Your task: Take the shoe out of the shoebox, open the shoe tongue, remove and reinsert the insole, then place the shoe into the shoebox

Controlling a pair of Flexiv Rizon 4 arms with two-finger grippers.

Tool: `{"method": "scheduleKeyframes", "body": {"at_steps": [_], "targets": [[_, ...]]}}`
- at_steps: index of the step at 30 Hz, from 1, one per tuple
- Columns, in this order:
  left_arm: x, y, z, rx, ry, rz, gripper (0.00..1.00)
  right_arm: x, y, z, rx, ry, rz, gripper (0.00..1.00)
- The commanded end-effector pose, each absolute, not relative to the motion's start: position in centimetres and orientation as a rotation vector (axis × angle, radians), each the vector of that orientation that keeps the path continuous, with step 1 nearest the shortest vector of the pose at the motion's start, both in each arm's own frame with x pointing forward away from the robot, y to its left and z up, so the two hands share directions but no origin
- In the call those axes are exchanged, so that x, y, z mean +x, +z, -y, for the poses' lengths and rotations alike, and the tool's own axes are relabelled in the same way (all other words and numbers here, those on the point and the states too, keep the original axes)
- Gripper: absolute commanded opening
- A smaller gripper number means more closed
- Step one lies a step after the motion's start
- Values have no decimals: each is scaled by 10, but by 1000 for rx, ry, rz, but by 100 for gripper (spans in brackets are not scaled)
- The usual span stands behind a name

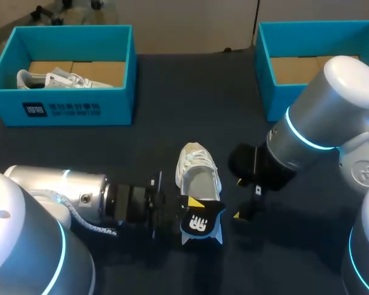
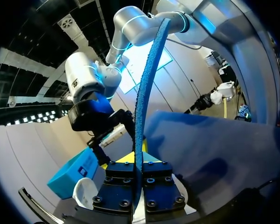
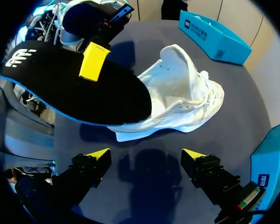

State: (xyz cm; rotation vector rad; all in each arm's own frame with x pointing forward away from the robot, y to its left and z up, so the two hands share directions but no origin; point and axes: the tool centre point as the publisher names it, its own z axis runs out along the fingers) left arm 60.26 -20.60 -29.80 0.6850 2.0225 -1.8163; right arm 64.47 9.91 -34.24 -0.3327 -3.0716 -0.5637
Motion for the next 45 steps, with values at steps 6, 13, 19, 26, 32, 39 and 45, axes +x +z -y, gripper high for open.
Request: {"method": "scheduleKeyframes", "body": {"at_steps": [6,13,19,26,32,39,45], "targets": [[609,-302,209,681,-1819,-2033,0,644,-345,-101,-336,-562,3075,100],[610,-304,207,684,-1812,-2035,0,644,-345,-101,-336,-562,3075,100],[613,-310,207,672,-1796,-2041,0,644,-345,-101,-336,-562,3075,100],[616,-312,206,664,-1789,-2042,0,644,-345,-101,-336,-562,3075,100],[618,-316,205,655,-1775,-2042,0,644,-345,-101,-336,-562,3075,100],[621,-319,204,650,-1754,-2046,0,644,-345,-101,-336,-562,3075,100],[623,-323,205,650,-1735,-2051,0,644,-345,-101,-336,-562,3075,100]]}}
